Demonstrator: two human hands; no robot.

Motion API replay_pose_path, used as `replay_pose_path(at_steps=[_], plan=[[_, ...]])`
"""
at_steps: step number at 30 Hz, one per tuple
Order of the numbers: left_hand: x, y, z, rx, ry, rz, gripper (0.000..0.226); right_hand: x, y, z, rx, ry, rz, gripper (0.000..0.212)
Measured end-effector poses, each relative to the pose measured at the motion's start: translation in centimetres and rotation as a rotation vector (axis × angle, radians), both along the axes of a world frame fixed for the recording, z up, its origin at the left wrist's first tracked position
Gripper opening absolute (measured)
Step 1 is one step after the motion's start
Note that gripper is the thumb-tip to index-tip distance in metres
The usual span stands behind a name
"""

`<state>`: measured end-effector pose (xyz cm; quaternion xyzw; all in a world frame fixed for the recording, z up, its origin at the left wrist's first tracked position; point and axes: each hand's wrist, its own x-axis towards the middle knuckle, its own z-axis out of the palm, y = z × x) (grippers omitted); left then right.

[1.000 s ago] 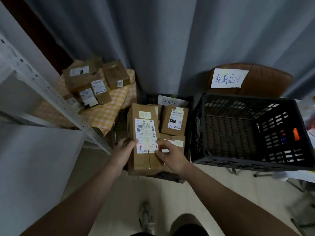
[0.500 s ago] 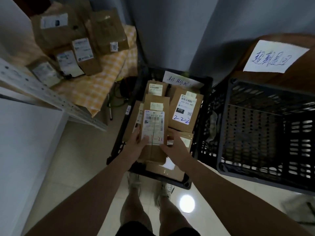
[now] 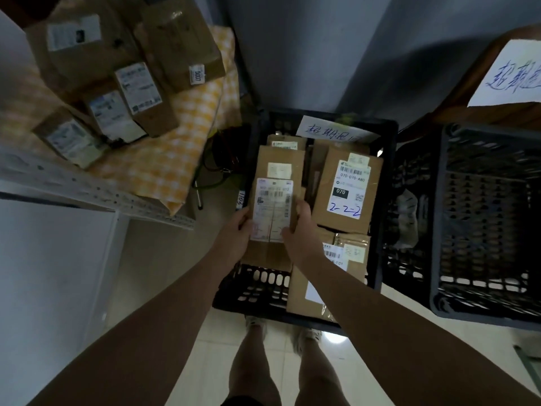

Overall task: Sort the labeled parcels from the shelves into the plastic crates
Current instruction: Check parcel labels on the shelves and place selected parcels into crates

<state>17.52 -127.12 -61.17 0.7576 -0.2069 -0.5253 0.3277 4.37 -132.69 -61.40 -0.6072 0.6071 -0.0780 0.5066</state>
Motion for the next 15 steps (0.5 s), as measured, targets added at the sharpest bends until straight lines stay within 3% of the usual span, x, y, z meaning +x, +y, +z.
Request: replay_pose_path(at_steps=[5,10,15], plan=[[1.6,-2.7,0.5,0.000,-0.019,-0.150,0.037,1.8,-1.6,-0.4,0.039,0.045,0.026,0.082],[3.7,-3.6,0.0,0.037,-0.296,-0.220,0.026,2.6,-2.4,-0.8,0.037,0.018,0.158,0.095],[4.6,-2.9,-0.8,0.059,-0.348,-0.308,0.033,2.7,-2.6,-1.2,0.029,0.010,0.188,0.099]])
